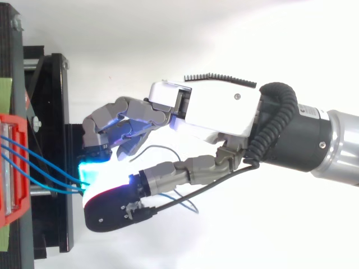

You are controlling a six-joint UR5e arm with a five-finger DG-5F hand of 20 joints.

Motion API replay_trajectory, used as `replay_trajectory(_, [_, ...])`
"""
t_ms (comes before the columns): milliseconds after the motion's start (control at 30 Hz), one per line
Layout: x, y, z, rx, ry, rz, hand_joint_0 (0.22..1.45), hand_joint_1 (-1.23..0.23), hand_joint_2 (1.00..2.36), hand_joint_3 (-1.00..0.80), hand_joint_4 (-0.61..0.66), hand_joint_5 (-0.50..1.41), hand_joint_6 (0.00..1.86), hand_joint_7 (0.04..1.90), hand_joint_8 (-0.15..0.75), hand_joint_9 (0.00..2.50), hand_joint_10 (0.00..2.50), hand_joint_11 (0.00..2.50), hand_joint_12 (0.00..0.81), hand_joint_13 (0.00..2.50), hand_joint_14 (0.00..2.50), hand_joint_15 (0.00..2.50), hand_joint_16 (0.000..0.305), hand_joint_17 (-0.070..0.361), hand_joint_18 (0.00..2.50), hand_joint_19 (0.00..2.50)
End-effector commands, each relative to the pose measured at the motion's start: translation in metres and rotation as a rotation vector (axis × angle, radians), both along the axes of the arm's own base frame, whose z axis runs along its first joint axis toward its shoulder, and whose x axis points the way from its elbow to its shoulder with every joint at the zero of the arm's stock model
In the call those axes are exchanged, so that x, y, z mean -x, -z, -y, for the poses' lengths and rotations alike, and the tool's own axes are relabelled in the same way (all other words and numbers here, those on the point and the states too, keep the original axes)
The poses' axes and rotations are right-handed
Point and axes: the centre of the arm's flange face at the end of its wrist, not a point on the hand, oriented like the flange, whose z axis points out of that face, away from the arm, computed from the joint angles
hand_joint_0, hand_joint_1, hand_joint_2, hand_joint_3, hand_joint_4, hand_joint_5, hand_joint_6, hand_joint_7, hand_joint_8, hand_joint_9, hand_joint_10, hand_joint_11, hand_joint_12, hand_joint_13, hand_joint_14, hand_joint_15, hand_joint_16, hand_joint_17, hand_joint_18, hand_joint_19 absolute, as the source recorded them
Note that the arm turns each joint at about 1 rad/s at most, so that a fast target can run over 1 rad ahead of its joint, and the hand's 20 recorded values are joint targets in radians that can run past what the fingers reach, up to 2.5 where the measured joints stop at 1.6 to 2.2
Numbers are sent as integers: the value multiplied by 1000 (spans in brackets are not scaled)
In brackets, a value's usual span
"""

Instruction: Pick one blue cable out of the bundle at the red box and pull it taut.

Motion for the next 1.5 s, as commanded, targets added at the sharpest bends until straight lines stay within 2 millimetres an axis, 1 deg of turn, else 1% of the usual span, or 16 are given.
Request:
replay_trajectory(0, [0, 0, 0, 0, 0, 1, 680, -752, 1022, -170, 143, -233, 860, 1205, 367, 646, 16, 818, 436, 596, 6, 225, 58, 131, 765, 436])
replay_trajectory(133, [0, 0, 0, 0, 0, 3, 660, -746, 1021, -182, 176, -231, 860, 1174, 367, 649, 15, 822, 435, 596, 6, 230, 58, 131, 763, 448])
replay_trajectory(167, [0, 0, 0, 0, 0, 3, 627, -722, 1017, -232, 194, -226, 854, 1187, 373, 657, 13, 808, 436, 596, 6, 237, 58, 131, 761, 458])
replay_trajectory(267, [0, 0, -1, 0, -2, 3, 603, -675, 1015, -294, 221, -219, 846, 1177, 380, 674, 15, 811, 437, 595, 7, 242, 59, 133, 762, 460])
replay_trajectory(300, [0, 0, 0, 1, 0, 1, 588, -624, 1011, -349, 234, -209, 832, 1197, 380, 674, 17, 805, 438, 596, 7, 243, 60, 134, 763, 467])
replay_trajectory(500, [0, 0, 0, 1, 0, 2, 538, -548, 1000, -492, 257, -202, 823, 1179, 402, 705, 15, 814, 451, 609, 6, 247, 62, 140, 782, 470])
replay_trajectory(733, [0, 0, 0, 1, 0, 2, 456, -566, 1000, -500, 283, -200, 821, 1159, 425, 714, 14, 815, 487, 629, 5, 248, 69, 156, 828, 453])
replay_trajectory(867, [0, 0, -1, 1, -2, 2, 430, -634, 1000, -500, 300, -200, 823, 1147, 437, 711, 12, 827, 500, 635, 5, 252, 72, 161, 846, 442])
replay_trajectory(900, [0, 0, 0, 1, 0, 2, 436, -681, 1000, -500, 292, -201, 821, 1160, 431, 705, 13, 824, 496, 630, 6, 251, 71, 159, 840, 445])
replay_trajectory(933, [0, 0, -1, 1, -2, 2, 438, -689, 1000, -500, 289, -201, 819, 1169, 429, 704, 13, 822, 495, 629, 6, 251, 70, 158, 837, 446])
replay_trajectory(1000, [0, 0, 0, 1, 0, 2, 490, -753, 1000, -500, 262, -206, 814, 1193, 401, 673, 16, 831, 471, 606, 6, 252, 65, 147, 792, 458])
replay_trajectory(1033, [0, 0, 0, 1, 0, 2, 490, -757, 1000, -500, 263, -207, 815, 1195, 400, 674, 15, 824, 471, 605, 8, 248, 65, 147, 792, 458])
replay_trajectory(1133, [0, 0, 0, 2, 0, -1, 573, -803, 1000, -500, 239, -214, 814, 1224, 379, 652, 14, 824, 445, 585, 8, 239, 60, 136, 756, 458])
replay_trajectory(1300, [0, 0, -1, 0, -2, 3, 609, -748, 1007, -409, 230, -208, 836, 1210, 373, 666, 16, 818, 437, 591, 7, 239, 59, 132, 756, 471])
replay_trajectory(1433, [0, 0, 0, 0, 0, 3, 614, -738, 1008, -405, 227, -207, 836, 1205, 374, 671, 14, 822, 436, 594, 7, 240, 59, 132, 764, 461])
replay_trajectory(1467, [0, 0, -1, 0, -2, 3, 635, -740, 1006, -413, 221, -208, 835, 1212, 373, 667, 17, 815, 434, 593, 6, 234, 59, 132, 764, 460])
